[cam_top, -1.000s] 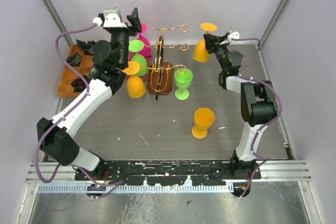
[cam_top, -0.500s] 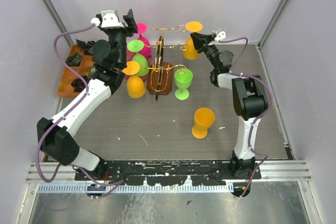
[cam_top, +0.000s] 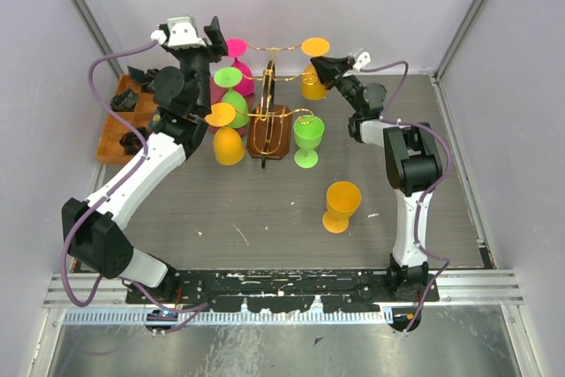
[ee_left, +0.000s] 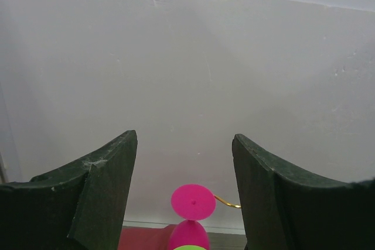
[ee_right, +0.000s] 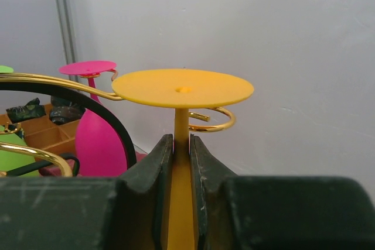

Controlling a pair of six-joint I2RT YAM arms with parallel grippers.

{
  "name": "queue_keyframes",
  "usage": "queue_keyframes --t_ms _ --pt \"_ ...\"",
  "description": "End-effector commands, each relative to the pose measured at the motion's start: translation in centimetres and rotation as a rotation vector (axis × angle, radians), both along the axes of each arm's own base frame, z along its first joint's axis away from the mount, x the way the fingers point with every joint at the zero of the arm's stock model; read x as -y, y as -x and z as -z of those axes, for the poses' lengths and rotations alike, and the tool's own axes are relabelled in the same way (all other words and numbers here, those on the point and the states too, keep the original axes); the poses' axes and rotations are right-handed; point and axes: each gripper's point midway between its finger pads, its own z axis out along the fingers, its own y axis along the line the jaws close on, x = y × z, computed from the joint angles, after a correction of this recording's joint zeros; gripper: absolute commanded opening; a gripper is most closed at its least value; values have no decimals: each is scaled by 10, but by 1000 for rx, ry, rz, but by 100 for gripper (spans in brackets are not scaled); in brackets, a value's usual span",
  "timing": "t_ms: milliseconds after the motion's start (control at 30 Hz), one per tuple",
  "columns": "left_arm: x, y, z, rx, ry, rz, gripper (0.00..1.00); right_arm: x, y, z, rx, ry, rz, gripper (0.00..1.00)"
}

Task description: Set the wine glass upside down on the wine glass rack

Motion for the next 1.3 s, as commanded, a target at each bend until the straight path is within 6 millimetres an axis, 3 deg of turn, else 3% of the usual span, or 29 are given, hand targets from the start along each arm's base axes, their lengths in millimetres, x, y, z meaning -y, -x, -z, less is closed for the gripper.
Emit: queue_keyframes --t_ms 0,300,867,1067,1267 --pt "-11 8 -7 18 15 -24 72 -12 11 -31 127 -8 -40 1" --pt "-14 7 -7 20 12 -30 72 -29 0 -18 107 -9 -56 1" --pt "-21 6 -4 15 2 -54 72 -39 -31 -10 119 -21 6 1" --pt "-21 4 0 5 -2 -52 72 -37 -42 -9 121 -28 45 1" --pt "-18 2 3 -2 6 -41 72 -19 -48 -10 99 -75 146 1"
